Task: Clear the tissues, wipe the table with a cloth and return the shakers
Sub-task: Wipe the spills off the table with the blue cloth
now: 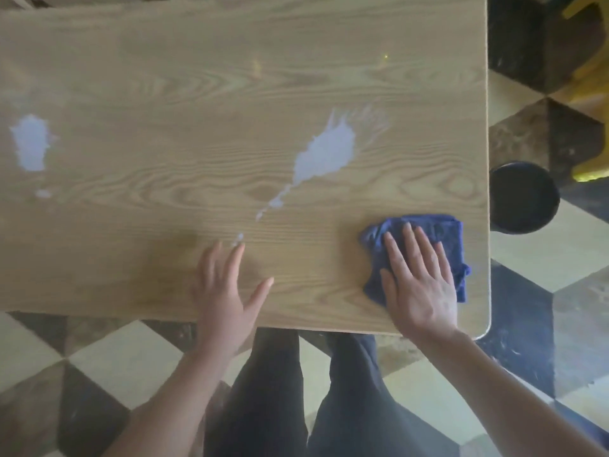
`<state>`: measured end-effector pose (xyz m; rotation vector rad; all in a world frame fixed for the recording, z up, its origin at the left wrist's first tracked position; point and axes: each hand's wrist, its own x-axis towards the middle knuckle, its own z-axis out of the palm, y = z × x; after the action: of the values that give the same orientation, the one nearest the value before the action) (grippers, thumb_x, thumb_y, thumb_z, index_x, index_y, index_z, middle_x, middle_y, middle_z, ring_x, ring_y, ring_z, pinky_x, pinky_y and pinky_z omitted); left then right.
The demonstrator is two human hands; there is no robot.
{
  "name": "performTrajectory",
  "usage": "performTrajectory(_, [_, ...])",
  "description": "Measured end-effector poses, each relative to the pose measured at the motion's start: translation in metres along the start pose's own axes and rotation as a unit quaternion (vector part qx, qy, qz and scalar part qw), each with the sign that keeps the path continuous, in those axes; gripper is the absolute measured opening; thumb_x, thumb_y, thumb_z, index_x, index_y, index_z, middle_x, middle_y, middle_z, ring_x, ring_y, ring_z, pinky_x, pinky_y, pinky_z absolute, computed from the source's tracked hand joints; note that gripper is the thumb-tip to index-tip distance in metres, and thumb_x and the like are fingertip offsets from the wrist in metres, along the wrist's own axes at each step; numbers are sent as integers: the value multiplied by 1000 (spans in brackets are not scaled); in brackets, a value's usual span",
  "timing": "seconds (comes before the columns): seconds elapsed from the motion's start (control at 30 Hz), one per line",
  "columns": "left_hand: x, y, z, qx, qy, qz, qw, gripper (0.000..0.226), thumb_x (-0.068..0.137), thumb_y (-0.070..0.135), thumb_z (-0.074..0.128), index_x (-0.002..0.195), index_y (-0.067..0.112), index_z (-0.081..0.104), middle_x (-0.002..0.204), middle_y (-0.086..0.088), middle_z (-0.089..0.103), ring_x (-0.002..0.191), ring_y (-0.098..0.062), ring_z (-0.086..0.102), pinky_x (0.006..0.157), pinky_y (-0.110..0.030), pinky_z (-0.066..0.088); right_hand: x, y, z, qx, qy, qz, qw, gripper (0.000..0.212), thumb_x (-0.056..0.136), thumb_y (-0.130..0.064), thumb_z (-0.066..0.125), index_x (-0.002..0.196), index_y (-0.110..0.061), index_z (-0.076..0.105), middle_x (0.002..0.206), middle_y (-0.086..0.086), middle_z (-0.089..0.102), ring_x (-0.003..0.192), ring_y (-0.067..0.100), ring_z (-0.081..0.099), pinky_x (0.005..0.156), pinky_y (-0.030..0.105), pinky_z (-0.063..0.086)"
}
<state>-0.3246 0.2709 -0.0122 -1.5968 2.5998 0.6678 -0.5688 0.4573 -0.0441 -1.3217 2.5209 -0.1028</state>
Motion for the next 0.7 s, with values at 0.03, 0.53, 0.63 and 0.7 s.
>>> performTrajectory(0.03, [18, -2, -9, -1, -39, -26, 999, 95, 71, 66, 73, 149, 33, 28, 162, -8, 11, 150, -29, 8, 113, -60, 20, 13, -4, 0, -5, 3, 2, 1000, 58, 100, -44, 26, 155, -24, 22, 163, 8, 16, 152, 23, 8, 123, 47, 9])
performTrajectory(0.53, [88, -25, -44, 188, -266, 0, 945, 158, 44, 70, 83, 136, 41, -43, 142, -6, -55, 140, -50, -26, 112, -52, 31, 361, -40, -70, 45, 56, 86, 994, 62, 99, -52, 21, 155, -26, 18, 165, 5, 10, 152, 24, 5, 123, 46, 2])
performTrajectory(0.63, [89, -21, -49, 195, -275, -3, 941, 156, 45, 71, 82, 138, 42, -40, 143, -5, -54, 141, -49, -26, 111, -56, 30, 356, -47, -66, 52, 62, 107, 991, 63, 98, -50, 21, 155, -24, 19, 165, 4, 9, 152, 23, 5, 122, 48, 1])
performTrajectory(0.7, [89, -17, -53, 194, -279, -8, 940, 156, 45, 70, 82, 139, 42, -39, 144, -5, -53, 142, -47, -26, 110, -59, 30, 335, -50, -61, 60, 65, 112, 990, 63, 98, -50, 22, 154, -24, 20, 165, 3, 10, 151, 23, 6, 122, 50, 2])
